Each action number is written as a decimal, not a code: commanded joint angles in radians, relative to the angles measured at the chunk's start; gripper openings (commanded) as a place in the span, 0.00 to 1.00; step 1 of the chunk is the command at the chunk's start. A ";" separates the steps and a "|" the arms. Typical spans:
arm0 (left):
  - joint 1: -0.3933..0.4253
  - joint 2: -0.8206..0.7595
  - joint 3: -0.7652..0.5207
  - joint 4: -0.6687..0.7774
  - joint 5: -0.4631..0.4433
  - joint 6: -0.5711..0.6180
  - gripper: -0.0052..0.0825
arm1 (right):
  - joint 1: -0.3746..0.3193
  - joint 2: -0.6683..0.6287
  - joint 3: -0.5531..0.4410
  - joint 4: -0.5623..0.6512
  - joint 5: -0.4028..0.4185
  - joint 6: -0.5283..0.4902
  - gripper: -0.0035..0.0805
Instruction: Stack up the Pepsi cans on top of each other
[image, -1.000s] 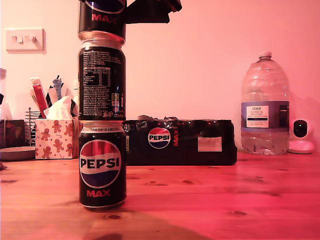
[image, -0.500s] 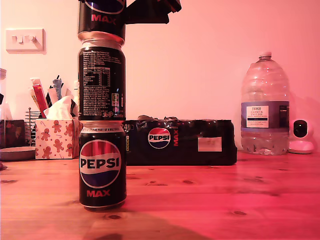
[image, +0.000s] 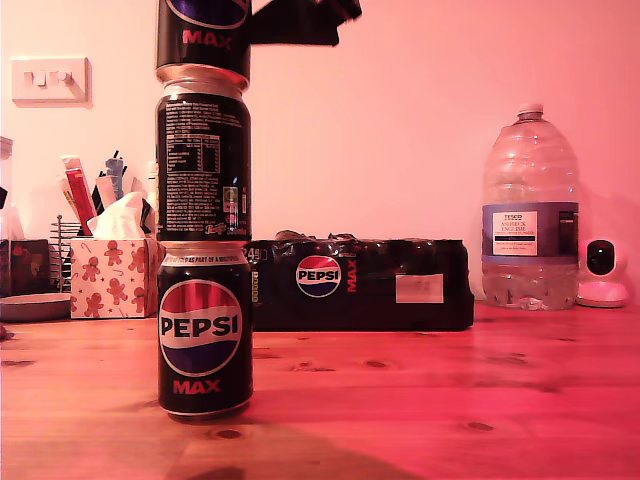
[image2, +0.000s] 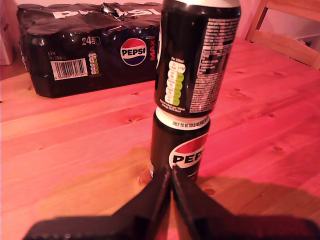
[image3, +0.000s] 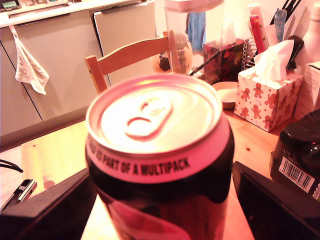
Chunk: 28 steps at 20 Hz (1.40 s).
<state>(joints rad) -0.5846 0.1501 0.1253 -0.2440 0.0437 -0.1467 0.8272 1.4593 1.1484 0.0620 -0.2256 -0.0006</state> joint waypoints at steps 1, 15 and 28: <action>-0.001 -0.008 -0.016 0.005 0.001 0.009 0.03 | 0.010 0.008 0.013 0.011 0.000 0.000 0.95; -0.001 -0.008 -0.016 0.005 0.001 0.009 0.03 | 0.010 0.008 0.118 -0.018 -0.005 0.004 0.95; -0.001 -0.008 -0.015 0.072 0.000 0.009 0.03 | -0.067 -0.026 0.341 -0.258 0.109 0.001 0.51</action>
<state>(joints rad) -0.5846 0.1501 0.1253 -0.1886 0.0437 -0.1467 0.7723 1.4567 1.4799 -0.1867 -0.1219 -0.0006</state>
